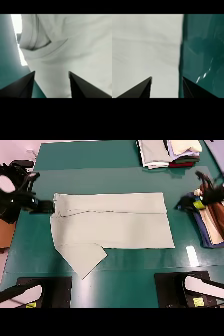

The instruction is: Fold the shirts.

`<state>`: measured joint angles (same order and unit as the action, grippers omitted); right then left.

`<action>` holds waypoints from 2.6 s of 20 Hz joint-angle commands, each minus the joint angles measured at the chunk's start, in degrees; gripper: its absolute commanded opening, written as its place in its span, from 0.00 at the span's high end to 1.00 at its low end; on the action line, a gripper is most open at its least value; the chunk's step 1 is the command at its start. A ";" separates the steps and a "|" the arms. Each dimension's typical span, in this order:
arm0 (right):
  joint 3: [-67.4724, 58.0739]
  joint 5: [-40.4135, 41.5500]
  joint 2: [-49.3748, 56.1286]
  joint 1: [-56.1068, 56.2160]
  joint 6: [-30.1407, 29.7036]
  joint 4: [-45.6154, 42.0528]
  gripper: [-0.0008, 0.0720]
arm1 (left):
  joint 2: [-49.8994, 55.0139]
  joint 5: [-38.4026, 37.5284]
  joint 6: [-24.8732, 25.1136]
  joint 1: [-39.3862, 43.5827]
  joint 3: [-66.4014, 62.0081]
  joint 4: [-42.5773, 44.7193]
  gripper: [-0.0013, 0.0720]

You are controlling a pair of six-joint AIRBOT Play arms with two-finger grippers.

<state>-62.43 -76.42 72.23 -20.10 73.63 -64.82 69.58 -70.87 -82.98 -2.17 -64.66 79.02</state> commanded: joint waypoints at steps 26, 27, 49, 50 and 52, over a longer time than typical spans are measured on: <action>21.24 1.49 -7.93 6.05 -4.22 0.31 0.97 | -18.25 -7.19 -5.33 0.00 31.61 -5.90 0.31; 21.24 1.55 -7.93 6.08 -4.22 0.31 0.97 | -18.25 -5.84 -5.66 0.00 33.88 -7.23 0.31; 15.08 -9.22 -9.79 6.03 -3.69 -3.82 0.97 | -36.46 -10.84 -9.81 5.77 36.04 -9.35 0.95; 15.17 -9.57 -11.72 6.03 -3.13 -5.60 0.97 | -39.54 -13.57 -10.27 5.77 36.02 -9.62 0.95; 15.26 -10.34 -16.81 5.92 -2.47 -9.57 0.97 | -43.56 -17.73 -11.76 5.77 35.69 -9.92 0.95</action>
<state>-46.54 -84.27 59.96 -14.13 70.19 -69.43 32.58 -80.88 -92.33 3.55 -28.42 67.48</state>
